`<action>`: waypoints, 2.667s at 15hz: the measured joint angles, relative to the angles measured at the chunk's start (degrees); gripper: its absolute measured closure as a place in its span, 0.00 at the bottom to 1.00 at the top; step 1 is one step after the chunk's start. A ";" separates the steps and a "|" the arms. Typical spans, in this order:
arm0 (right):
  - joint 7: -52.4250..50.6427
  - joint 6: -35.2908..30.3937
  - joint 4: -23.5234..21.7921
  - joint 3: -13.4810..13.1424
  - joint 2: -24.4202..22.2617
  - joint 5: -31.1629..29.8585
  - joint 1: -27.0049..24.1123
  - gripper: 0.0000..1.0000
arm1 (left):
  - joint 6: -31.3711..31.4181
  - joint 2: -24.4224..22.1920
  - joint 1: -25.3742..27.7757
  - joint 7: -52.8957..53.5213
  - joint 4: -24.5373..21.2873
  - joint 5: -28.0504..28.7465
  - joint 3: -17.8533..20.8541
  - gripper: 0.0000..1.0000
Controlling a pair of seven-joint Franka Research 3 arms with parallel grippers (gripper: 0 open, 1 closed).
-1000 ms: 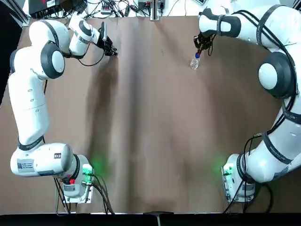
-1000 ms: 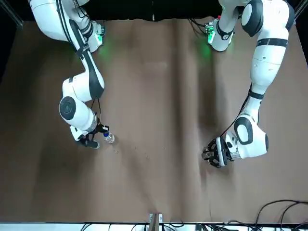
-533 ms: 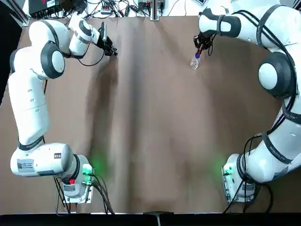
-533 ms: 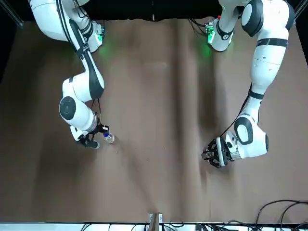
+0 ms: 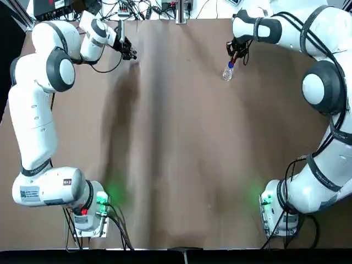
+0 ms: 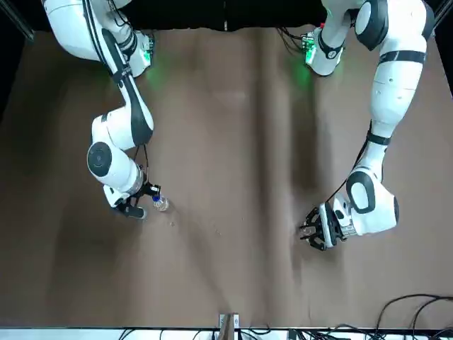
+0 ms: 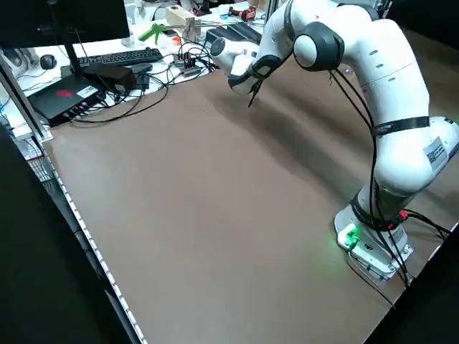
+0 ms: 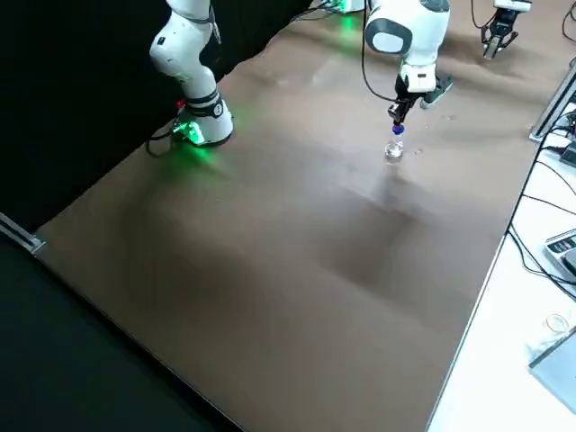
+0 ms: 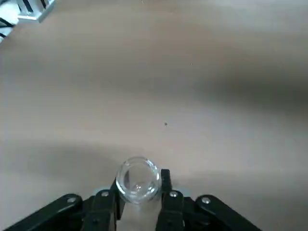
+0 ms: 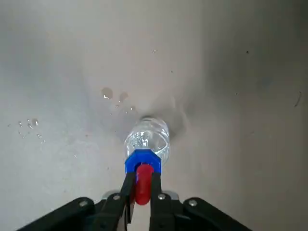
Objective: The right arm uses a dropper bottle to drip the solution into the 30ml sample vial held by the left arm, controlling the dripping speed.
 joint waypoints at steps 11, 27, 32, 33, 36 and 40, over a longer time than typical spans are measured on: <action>0.04 -0.09 1.13 -0.08 -1.03 -0.03 -0.01 0.84 | 2.35 -7.76 -10.38 -14.70 0.11 8.36 -0.01 0.68; 0.19 -7.11 3.28 -0.53 -4.58 -0.05 -0.64 0.85 | 3.86 -11.56 -27.13 -52.01 1.29 41.69 0.49 0.68; 0.31 -7.26 3.79 -0.54 -5.12 -0.05 -0.66 0.85 | 3.89 -11.56 -29.90 -57.09 1.66 47.88 0.55 0.68; 0.35 -7.56 3.79 -0.53 -5.41 -0.05 -0.66 0.85 | 3.89 -11.56 -30.29 -57.22 1.66 47.96 0.55 0.68; 0.47 -9.15 3.84 -0.53 -6.43 -0.05 -0.66 0.85 | 5.38 -11.41 -31.46 -57.23 1.53 47.97 0.43 0.68; 0.60 -9.37 3.85 -0.56 -7.47 -0.05 -0.75 0.85 | 6.54 -11.30 -33.23 -59.67 1.49 47.97 0.43 0.68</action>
